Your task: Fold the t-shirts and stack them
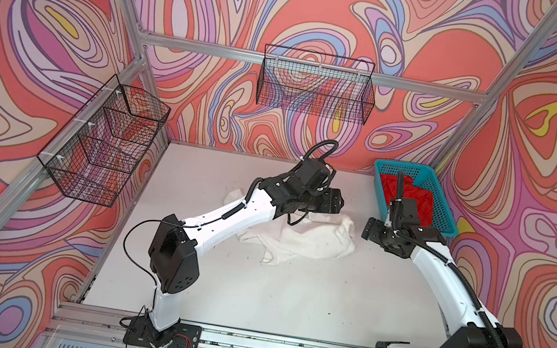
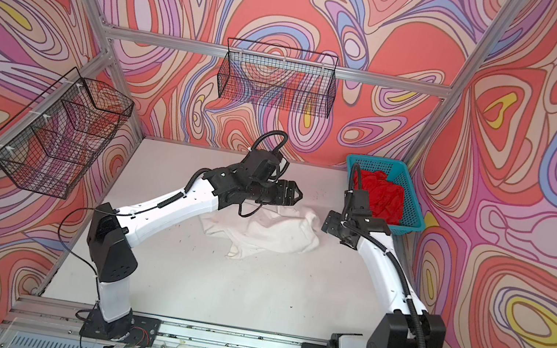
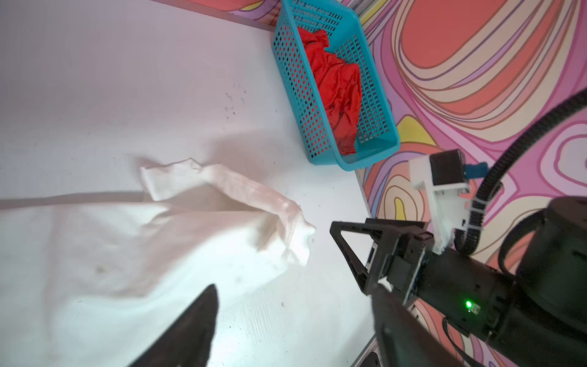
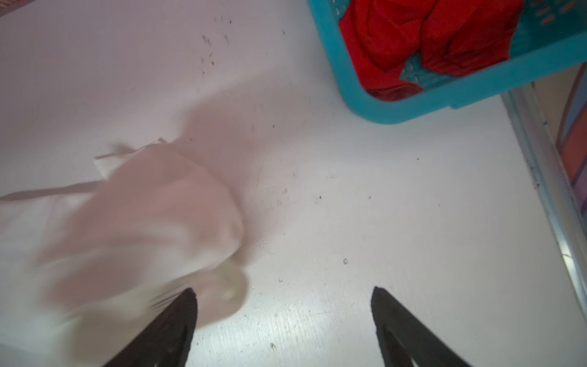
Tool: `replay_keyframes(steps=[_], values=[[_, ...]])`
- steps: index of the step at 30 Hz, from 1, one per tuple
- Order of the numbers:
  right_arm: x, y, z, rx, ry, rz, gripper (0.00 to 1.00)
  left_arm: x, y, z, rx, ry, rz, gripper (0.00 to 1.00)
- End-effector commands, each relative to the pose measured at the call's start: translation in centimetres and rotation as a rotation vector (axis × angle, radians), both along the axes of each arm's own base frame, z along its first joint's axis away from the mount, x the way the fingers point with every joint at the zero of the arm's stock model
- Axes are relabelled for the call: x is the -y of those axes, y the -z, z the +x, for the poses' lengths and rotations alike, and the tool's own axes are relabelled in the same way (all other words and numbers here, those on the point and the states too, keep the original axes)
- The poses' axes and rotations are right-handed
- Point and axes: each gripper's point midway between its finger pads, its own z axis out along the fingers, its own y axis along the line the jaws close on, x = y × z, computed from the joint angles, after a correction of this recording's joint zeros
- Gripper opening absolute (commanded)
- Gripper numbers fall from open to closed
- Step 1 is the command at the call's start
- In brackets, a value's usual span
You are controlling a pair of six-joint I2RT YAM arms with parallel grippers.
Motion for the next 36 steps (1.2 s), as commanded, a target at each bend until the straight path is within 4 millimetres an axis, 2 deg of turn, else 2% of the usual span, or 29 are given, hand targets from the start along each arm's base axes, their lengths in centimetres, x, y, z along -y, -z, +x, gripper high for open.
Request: replay_keyframes(steps=[1,4,9,11,14,18,19,21,22,23,25,31,36], values=[[-2.9,1.8,-1.8,-0.03,-0.011,0.168,0.9,-3.2,-2.9,0.4,0.032,-0.057,-0.009,0.94],[-6.1,2.9,-2.5,-0.027,-0.038,0.235,0.91,-8.0,-0.8,0.9,-0.002,-0.142,0.05,0.94],[-13.6,6.0,-3.1,-0.097,-0.17,0.26,0.89,-19.0,4.3,2.5,-0.079,-0.347,0.177,0.87],[-14.9,7.3,-2.9,-0.118,-0.18,0.244,0.89,-22.5,6.5,2.9,-0.123,-0.414,0.215,0.86],[-15.5,9.3,-2.6,-0.156,-0.18,0.193,0.86,-25.7,8.6,3.1,-0.144,-0.475,0.229,0.85],[-15.2,11.4,-2.0,-0.195,-0.182,0.118,0.8,-27.4,10.6,3.3,-0.154,-0.503,0.272,0.85],[-15.1,11.7,-1.8,-0.195,-0.18,0.103,0.74,-27.8,11.3,3.4,-0.161,-0.511,0.285,0.85],[-15.0,11.5,-1.7,-0.191,-0.182,0.09,0.41,-28.3,12.8,3.5,-0.187,-0.521,0.305,0.84],[-14.9,11.0,-1.7,-0.185,-0.181,0.091,0.29,-28.6,13.4,3.5,-0.198,-0.528,0.316,0.84],[-14.7,10.4,-1.8,-0.173,-0.182,0.089,0.16,-28.8,14.0,3.7,-0.204,-0.533,0.321,0.84],[-14.3,9.4,-2.2,-0.162,-0.189,0.078,0.0,-29.3,15.1,4.1,-0.206,-0.54,0.34,0.83],[-13.4,7.8,-2.9,-0.168,-0.228,0.023,0.0,-31.2,17.0,6.9,-0.219,-0.594,0.344,0.83],[-13.4,6.6,-2.7,-0.144,-0.256,0.018,0.0,-30.6,17.8,10.3,-0.222,-0.583,0.33,0.83]])
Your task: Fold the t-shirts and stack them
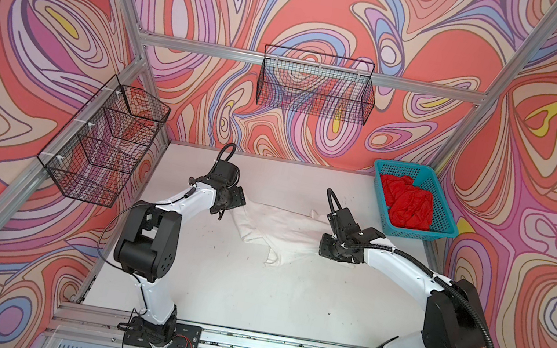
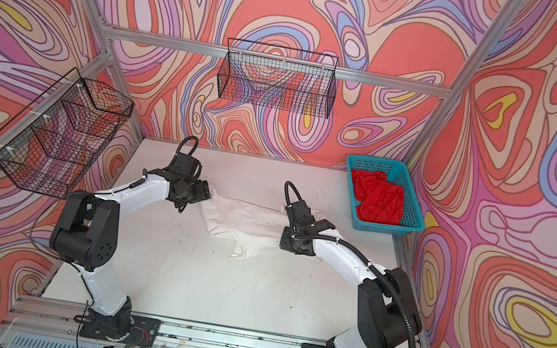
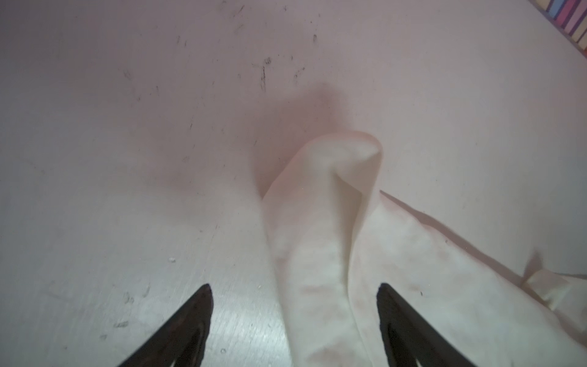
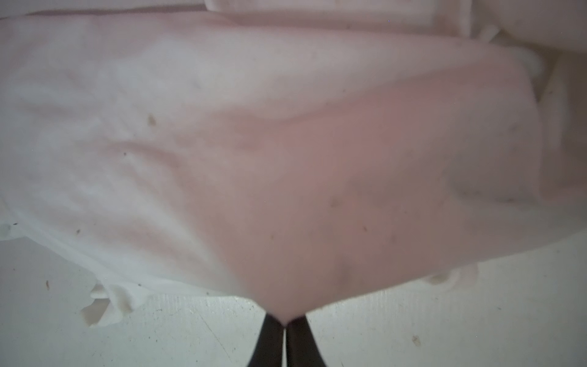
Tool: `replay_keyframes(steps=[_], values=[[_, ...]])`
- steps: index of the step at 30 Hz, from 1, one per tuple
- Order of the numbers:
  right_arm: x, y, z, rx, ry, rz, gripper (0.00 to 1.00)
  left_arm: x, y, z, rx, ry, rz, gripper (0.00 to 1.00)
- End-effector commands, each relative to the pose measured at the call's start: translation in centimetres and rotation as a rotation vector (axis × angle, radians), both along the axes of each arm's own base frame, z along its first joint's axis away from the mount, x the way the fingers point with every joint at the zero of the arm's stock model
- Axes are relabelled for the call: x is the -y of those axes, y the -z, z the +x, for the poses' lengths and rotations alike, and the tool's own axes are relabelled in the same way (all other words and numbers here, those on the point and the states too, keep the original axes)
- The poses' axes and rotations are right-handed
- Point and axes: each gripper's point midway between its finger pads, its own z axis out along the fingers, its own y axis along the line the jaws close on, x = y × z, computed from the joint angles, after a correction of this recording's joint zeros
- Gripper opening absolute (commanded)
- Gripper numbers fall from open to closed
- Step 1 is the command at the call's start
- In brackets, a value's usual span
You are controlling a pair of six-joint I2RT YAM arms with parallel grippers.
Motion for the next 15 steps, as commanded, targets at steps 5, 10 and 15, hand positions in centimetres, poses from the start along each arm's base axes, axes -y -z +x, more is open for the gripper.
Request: replay_keyframes(steps=[5,10,15], values=[[0.0,-1.1,-0.2,0.008,-0.031,-0.01,0.0,1.7,-0.6,5.5,0.065,0.034,-0.032,0.82],[0.1,-1.0,-0.2,0.008,-0.023,-0.011,0.0,2.8,1.3,5.9,0.01,0.053,-0.079,0.7],[0.1,-1.1,-0.1,0.01,-0.025,-0.019,0.0,3.1,2.7,5.4,-0.024,0.067,-0.081,0.56]])
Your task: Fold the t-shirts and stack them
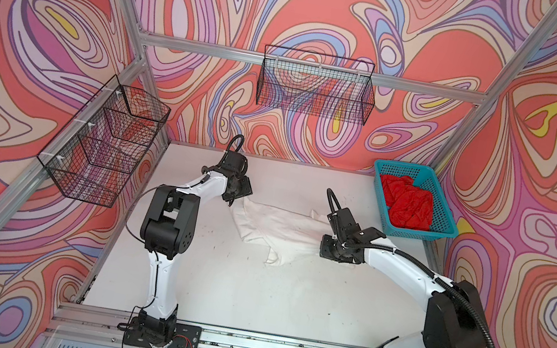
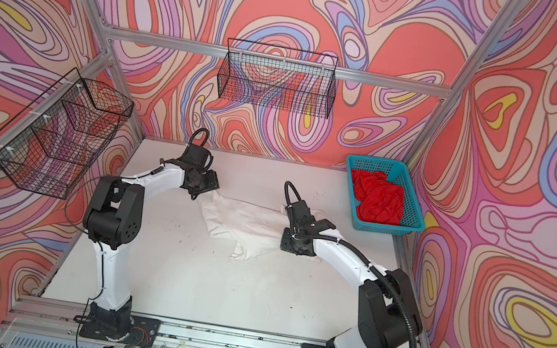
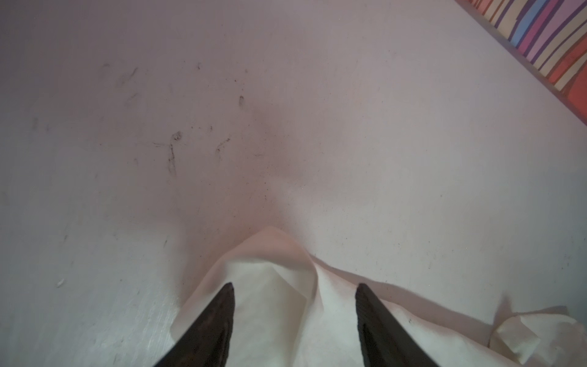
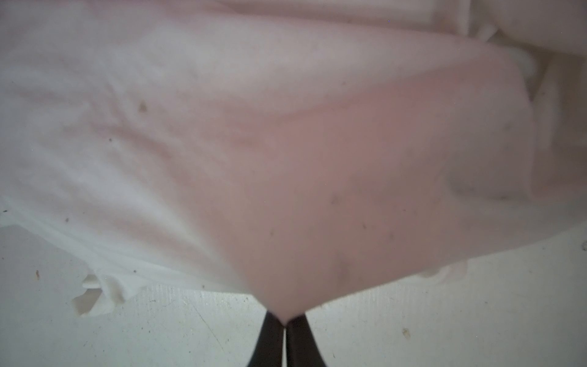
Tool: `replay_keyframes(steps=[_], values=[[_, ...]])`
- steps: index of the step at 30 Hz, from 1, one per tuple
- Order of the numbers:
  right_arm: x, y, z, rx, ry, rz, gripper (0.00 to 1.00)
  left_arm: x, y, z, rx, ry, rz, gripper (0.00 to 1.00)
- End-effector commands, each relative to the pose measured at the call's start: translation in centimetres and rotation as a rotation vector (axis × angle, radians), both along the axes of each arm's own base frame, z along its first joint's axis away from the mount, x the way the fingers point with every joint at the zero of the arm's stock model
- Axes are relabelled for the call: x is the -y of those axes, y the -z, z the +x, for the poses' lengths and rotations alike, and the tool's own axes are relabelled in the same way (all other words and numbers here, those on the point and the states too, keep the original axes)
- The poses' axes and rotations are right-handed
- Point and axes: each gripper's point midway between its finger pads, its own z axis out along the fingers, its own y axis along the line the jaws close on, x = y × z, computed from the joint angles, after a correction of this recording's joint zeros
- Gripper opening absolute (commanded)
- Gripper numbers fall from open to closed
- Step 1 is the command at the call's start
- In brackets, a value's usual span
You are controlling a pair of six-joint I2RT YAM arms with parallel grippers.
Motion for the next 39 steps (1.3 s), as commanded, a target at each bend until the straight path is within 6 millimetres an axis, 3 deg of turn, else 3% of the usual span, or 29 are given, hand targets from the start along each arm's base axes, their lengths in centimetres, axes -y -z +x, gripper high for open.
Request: replay_keyframes(steps=[1,4,9,12,13,17,21,25,27,34,37,39], values=[[-0.1,-1.1,0.3,0.022,-0.004,-0.004,0.0,0.5,1.4,-0.6,-0.049,0.022,-0.002,0.52],[-0.2,-1.3,0.5,0.024,-0.006,-0.004,0.0,0.5,2.1,-0.4,-0.069,0.03,0.007,0.43],[-0.3,-1.8,0.8,0.03,-0.012,-0.006,0.0,0.6,3.2,0.2,-0.099,0.042,0.021,0.18],[-0.1,-2.2,0.9,0.04,-0.011,-0.013,0.0,0.3,2.6,0.4,-0.08,0.032,0.037,0.0],[0.0,-2.4,0.9,0.046,-0.009,-0.015,0.0,0.2,2.0,0.4,-0.068,0.027,0.038,0.0],[0.6,-3.8,1.8,0.088,-0.004,-0.041,0.0,-0.6,-2.4,0.4,0.034,0.003,0.051,0.0],[2.9,-7.0,3.7,0.148,0.026,-0.053,0.0,-1.3,-9.0,0.0,0.165,0.004,0.049,0.0],[6.0,-11.4,5.2,0.224,0.058,-0.036,0.0,-1.7,-15.1,-2.2,0.277,0.015,0.038,0.0],[7.1,-13.5,5.2,0.251,0.058,-0.042,0.0,-2.2,-17.2,-3.9,0.319,0.006,0.038,0.0],[8.6,-19.9,4.0,0.337,0.028,-0.067,0.0,-3.2,-20.8,-10.4,0.409,0.002,-0.004,0.0],[8.3,-22.8,4.2,0.411,0.004,-0.047,0.0,-4.0,-22.4,-12.0,0.455,-0.008,0.022,0.0],[7.5,-24.2,5.6,0.444,-0.033,-0.038,0.0,-4.2,-23.7,-12.0,0.488,-0.004,0.04,0.0]])
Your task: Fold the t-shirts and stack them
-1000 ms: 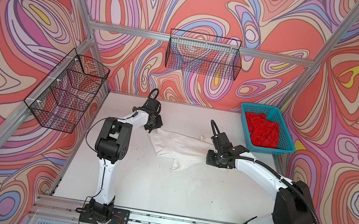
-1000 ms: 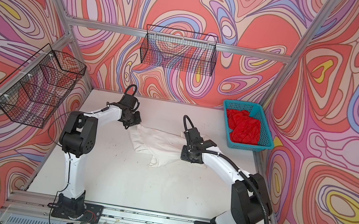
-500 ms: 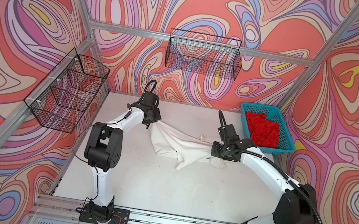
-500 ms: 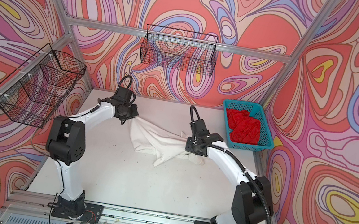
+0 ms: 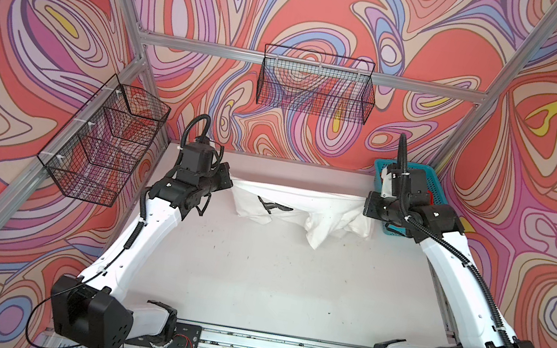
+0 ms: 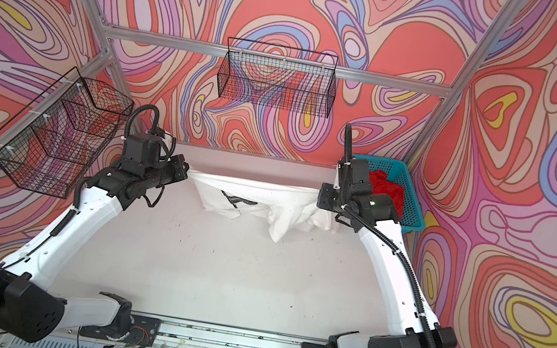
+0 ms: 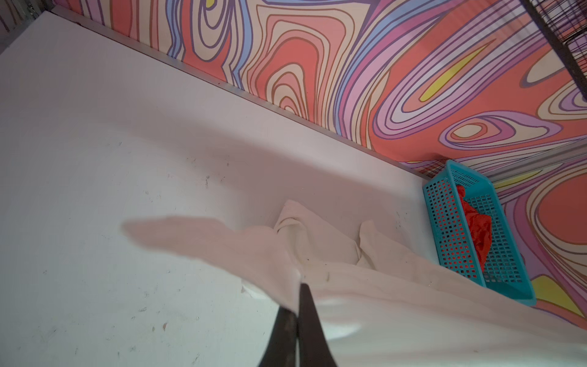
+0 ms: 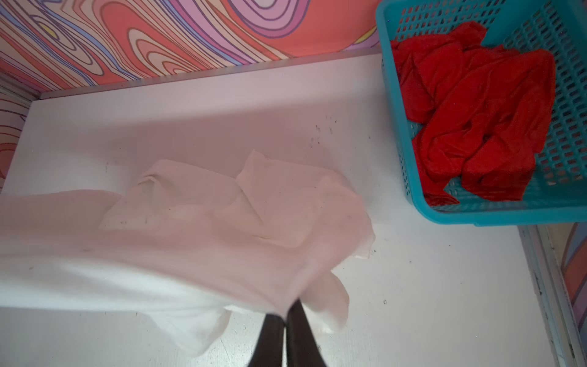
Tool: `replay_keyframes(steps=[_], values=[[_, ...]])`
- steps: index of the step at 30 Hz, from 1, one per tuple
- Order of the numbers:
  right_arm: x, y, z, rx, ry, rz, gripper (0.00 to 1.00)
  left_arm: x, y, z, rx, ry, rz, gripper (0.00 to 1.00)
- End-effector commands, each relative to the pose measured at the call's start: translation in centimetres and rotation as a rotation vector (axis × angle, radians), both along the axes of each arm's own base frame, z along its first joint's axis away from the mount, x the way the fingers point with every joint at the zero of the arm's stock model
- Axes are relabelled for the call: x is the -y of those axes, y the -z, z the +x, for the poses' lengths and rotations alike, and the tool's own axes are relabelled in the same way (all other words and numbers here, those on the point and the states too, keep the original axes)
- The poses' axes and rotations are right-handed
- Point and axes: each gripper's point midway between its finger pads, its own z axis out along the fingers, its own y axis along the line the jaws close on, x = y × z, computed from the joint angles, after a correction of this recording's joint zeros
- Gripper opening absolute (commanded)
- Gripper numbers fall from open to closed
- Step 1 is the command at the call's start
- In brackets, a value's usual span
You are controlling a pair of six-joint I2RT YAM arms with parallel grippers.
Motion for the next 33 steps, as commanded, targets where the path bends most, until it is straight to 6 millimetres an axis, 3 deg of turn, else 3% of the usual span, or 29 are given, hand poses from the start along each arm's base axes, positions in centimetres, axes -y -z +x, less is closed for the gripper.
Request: replay_keyframes(steps=[1,5,8,11,14,15,18,22,26,31,33], values=[[0.0,-2.0,1.2,0.035,-0.045,-0.049,0.0,-1.4,-1.7,0.1,0.047,-0.037,0.062,0.0],[-1.2,-4.1,6.5,0.123,-0.087,-0.086,0.0,-0.9,-3.1,3.1,0.073,-0.029,0.081,0.0],[-2.2,-6.2,9.9,0.191,-0.127,-0.085,0.0,-0.8,-5.6,5.0,0.134,-0.04,0.076,0.0],[-3.1,-8.4,11.5,0.243,-0.169,-0.085,0.0,-1.0,-9.1,5.4,0.221,-0.049,0.077,0.0],[-3.6,-9.9,10.5,0.285,-0.214,-0.052,0.0,-1.4,-11.9,4.1,0.284,-0.055,0.085,0.0],[-3.8,-10.8,9.4,0.303,-0.236,-0.038,0.0,-1.6,-12.5,3.3,0.298,-0.055,0.086,0.0],[-4.1,-10.9,6.2,0.299,-0.294,-0.015,0.0,-1.9,-13.2,0.3,0.322,-0.044,0.078,0.0],[-3.1,-8.8,1.6,0.236,-0.326,-0.038,0.0,-2.4,-11.1,-3.9,0.278,-0.027,0.073,0.0],[-2.3,-3.9,-1.2,0.108,-0.334,-0.058,0.0,-2.0,-5.3,-6.8,0.165,-0.012,0.01,0.0],[-2.5,5.8,0.7,-0.118,-0.312,-0.077,0.0,0.4,3.7,-8.1,0.031,0.025,0.003,0.0],[-2.5,9.3,1.8,-0.19,-0.282,-0.076,0.24,1.7,6.3,-8.4,0.003,0.052,0.024,0.0]])
